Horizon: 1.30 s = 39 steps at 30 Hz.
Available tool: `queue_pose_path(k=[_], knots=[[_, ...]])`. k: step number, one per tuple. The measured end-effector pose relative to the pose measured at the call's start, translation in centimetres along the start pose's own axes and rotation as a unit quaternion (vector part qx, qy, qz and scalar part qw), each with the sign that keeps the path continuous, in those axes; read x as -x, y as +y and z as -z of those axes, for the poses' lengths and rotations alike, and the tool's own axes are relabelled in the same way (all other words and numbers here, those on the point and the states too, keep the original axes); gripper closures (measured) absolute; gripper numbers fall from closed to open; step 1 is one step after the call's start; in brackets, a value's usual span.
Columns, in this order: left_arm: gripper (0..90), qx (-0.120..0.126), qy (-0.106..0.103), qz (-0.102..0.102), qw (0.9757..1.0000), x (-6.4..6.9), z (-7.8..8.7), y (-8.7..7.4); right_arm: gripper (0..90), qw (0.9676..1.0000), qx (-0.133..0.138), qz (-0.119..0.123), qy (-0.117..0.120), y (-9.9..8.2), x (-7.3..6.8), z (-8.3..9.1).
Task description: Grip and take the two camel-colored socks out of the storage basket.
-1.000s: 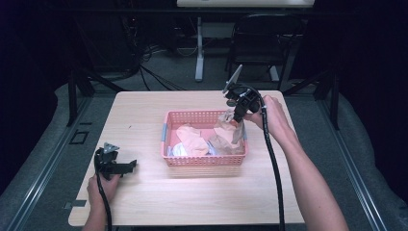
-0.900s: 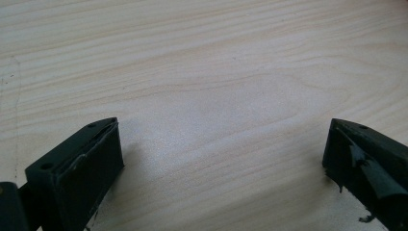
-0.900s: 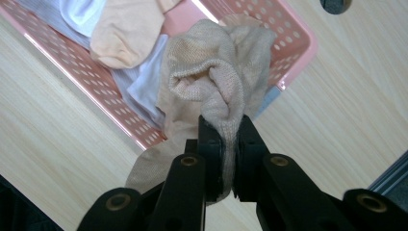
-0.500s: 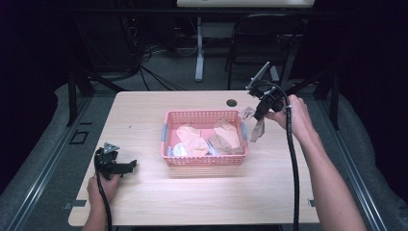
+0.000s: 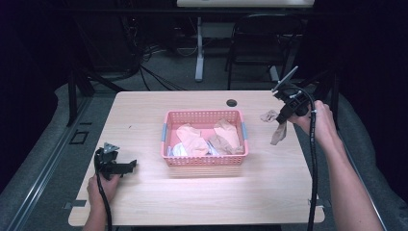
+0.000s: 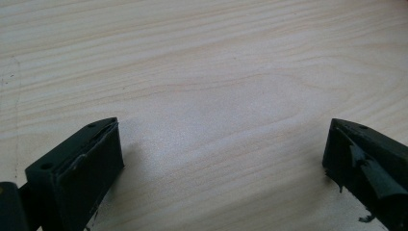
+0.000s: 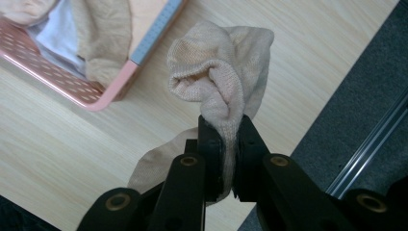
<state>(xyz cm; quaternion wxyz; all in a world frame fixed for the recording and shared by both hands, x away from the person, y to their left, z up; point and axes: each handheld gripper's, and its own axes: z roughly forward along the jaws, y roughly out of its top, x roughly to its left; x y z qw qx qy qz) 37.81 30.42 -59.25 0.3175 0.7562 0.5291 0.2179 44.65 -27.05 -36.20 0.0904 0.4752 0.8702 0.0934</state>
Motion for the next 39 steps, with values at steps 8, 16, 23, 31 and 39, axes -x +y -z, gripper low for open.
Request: queue_pose_path(k=[8, 16, 23, 31, 39], knots=[[0.0, -0.001, 0.0, -0.001, 1.0, 0.0, 0.0, 0.0, 84.4, 0.9997, -0.005, -0.022, -0.004, -1.6, 1.7, -0.7], [0.0, -0.001, 0.0, -0.001, 1.0, 0.0, 0.0, 0.0, 84.4, 0.9987, -0.012, -0.05, -0.006, -2.9, 3.3, -2.1], [0.0, -0.001, 0.0, -0.001, 1.0, 0.0, 0.0, 0.0, 84.4, 0.9979, -0.019, -0.062, -0.008, -3.7, 4.2, -3.5], [0.0, -0.001, 0.0, -0.001, 1.0, 0.0, 0.0, 0.0, 84.2, 0.9969, -0.025, -0.074, 0.001, -4.1, 4.0, -7.3], [0.0, -0.001, 0.0, -0.001, 1.0, 0.0, 0.0, 0.0, 83.9, 0.995, -0.051, -0.082, 0.026, -4.7, 3.6, -11.8]])
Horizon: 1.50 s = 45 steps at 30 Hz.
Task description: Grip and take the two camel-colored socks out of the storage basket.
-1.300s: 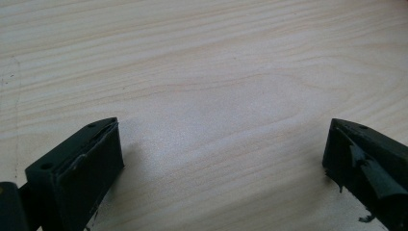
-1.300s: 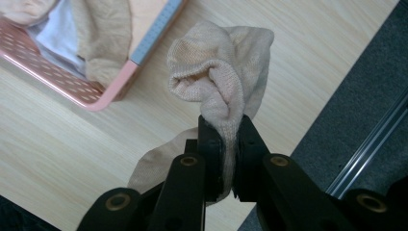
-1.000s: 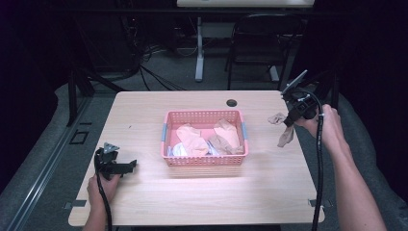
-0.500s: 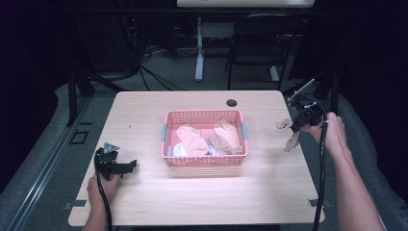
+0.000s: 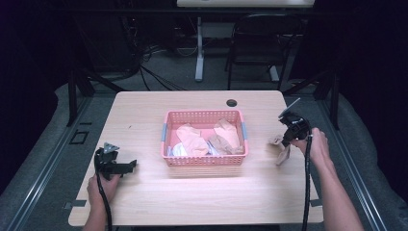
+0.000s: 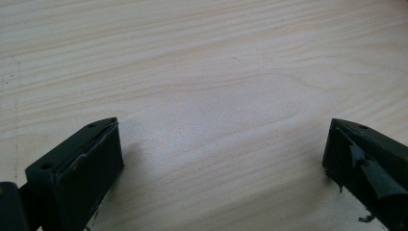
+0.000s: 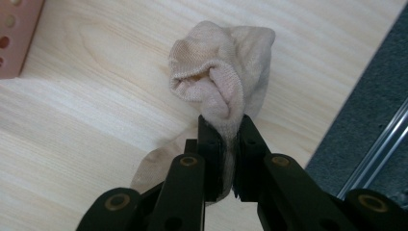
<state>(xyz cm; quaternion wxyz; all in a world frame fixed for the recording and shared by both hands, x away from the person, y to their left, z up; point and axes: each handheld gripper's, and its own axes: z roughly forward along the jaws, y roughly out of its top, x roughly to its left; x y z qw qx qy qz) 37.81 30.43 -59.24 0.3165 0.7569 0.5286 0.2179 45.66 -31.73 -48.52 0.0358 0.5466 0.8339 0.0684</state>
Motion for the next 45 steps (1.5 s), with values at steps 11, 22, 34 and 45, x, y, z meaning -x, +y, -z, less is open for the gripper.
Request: queue_pose_path(k=[11, 22, 34, 45], knots=[[0.0, 0.0, 0.0, 0.0, 1.0, 0.0, 0.0, 0.0, 79.2, 0.9997, -0.013, -0.005, 0.018, -0.2, -0.1, -2.0], [0.0, 0.0, 0.0, 0.0, 1.0, 0.0, 0.0, 0.0, 36.8, 0.9998, 0.021, 0.003, 0.003, -0.5, -0.4, 0.9], [0.0, 0.0, 0.0, 0.0, 1.0, 0.0, 0.0, 0.0, 9.9, 0.9986, 0.048, 0.022, 0.002, -0.2, -1.2, 4.5], [0.0, 0.001, 0.0, 0.001, 1.0, 0.0, 0.0, 0.0, 2.0, 0.9964, 0.062, 0.056, -0.01, 1.5, -3.4, 8.3]])
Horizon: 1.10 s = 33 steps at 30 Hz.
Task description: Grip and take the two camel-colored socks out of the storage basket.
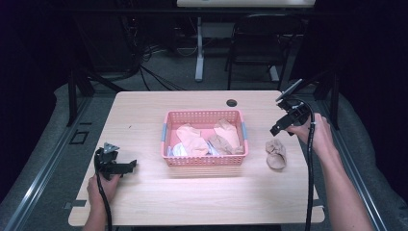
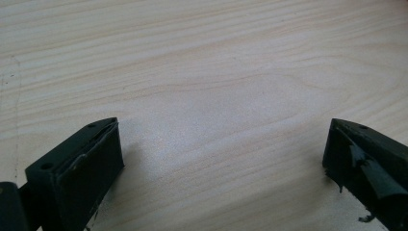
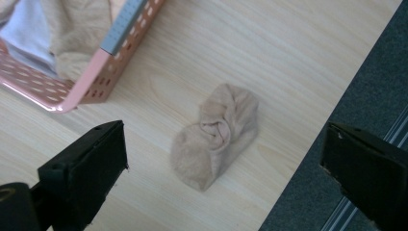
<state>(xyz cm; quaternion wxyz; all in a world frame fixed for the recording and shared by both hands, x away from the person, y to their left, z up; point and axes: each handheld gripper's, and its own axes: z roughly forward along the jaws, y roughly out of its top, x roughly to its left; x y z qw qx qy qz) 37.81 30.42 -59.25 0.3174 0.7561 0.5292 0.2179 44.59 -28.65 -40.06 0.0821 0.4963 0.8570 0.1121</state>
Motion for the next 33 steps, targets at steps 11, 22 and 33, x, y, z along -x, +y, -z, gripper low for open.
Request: queue_pose_path(k=[11, 22, 33], knots=[[0.0, -0.001, 0.0, -0.001, 1.0, 0.0, 0.0, 0.0, 0.0, 0.9992, 0.013, 0.038, 0.002, 2.7, -3.2, 1.4], [0.0, 0.0, 0.0, 0.0, 1.0, 0.0, 0.0, 0.0, 0.0, 0.9964, 0.02, 0.08, 0.018, 5.3, -6.9, 1.6], [0.0, 0.0, 0.0, 0.0, 1.0, 0.0, 0.0, 0.0, 0.4, 0.9906, 0.01, 0.128, 0.046, 7.7, -11.2, -0.7]])
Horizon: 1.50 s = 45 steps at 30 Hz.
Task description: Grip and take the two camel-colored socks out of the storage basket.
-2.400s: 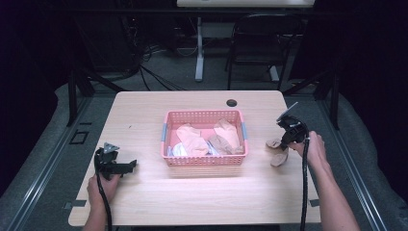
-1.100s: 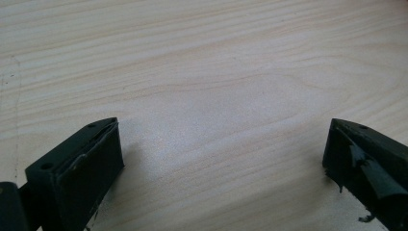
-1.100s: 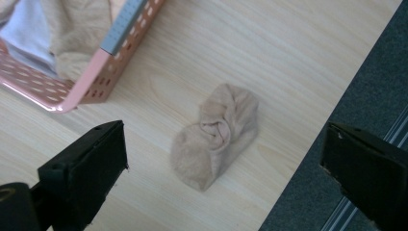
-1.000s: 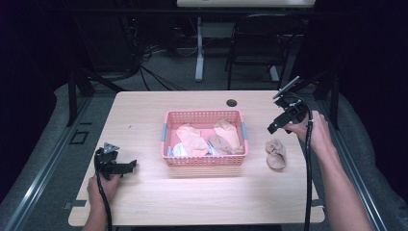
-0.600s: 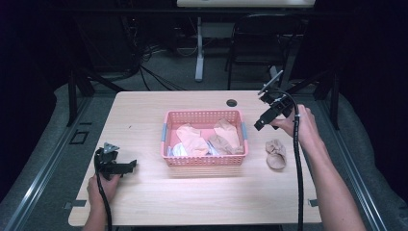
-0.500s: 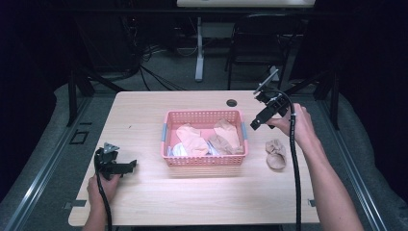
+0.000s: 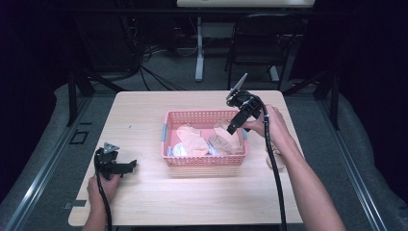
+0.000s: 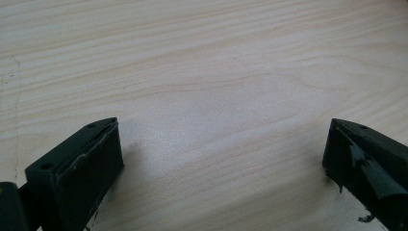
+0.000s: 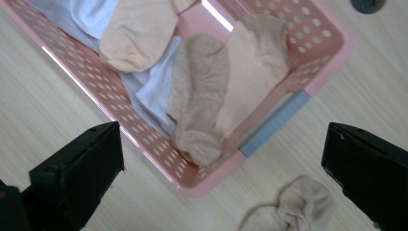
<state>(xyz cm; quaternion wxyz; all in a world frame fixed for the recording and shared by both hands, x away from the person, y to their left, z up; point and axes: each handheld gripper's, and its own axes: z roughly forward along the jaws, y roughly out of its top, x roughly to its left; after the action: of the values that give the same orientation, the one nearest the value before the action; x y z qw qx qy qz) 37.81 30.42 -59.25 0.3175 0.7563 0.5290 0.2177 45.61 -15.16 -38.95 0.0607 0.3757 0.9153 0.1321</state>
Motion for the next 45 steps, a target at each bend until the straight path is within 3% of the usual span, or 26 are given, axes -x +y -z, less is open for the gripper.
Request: queue_pose_path(k=[6, 11, 21, 27, 29, 35, 36, 45], knots=[[0.0, -0.001, 0.0, -0.001, 1.0, 0.0, 0.0, 0.0, 2.9, 0.9997, -0.018, 0.011, 0.014, 1.0, -1.2, -2.2], [0.0, 0.0, 0.0, 0.0, 1.0, 0.0, 0.0, 0.0, 15.5, 0.9993, -0.031, 0.011, 0.019, 1.5, -1.6, -4.3], [0.0, 0.0, 0.0, 0.0, 1.0, 0.0, 0.0, 0.0, 35.6, 0.9952, -0.094, -0.008, 0.024, 0.9, -1.1, -10.2], [0.0, 0.0, -0.001, 0.0, 1.0, 0.0, 0.0, 0.0, 46.9, 0.9922, -0.121, -0.002, 0.03, 0.4, -1.3, -12.1], [0.0, 0.0, 0.0, 0.0, 1.0, 0.0, 0.0, 0.0, 51.4, 0.991, -0.13, 0.002, 0.031, 0.3, -1.4, -12.5], [0.0, 0.0, -0.001, 0.0, 1.0, 0.0, 0.0, 0.0, 76.8, 0.9889, -0.146, 0.0, 0.03, 0.1, -1.5, -13.3], [0.0, 0.0, 0.0, 0.0, 1.0, 0.0, 0.0, 0.0, 78.7, 0.9901, -0.136, -0.008, 0.033, 0.1, -1.6, -13.2], [0.0, 0.0, 0.0, 0.0, 1.0, 0.0, 0.0, 0.0, 81.9, 0.9927, -0.117, 0.007, 0.025, 0.7, -2.1, -10.8]])
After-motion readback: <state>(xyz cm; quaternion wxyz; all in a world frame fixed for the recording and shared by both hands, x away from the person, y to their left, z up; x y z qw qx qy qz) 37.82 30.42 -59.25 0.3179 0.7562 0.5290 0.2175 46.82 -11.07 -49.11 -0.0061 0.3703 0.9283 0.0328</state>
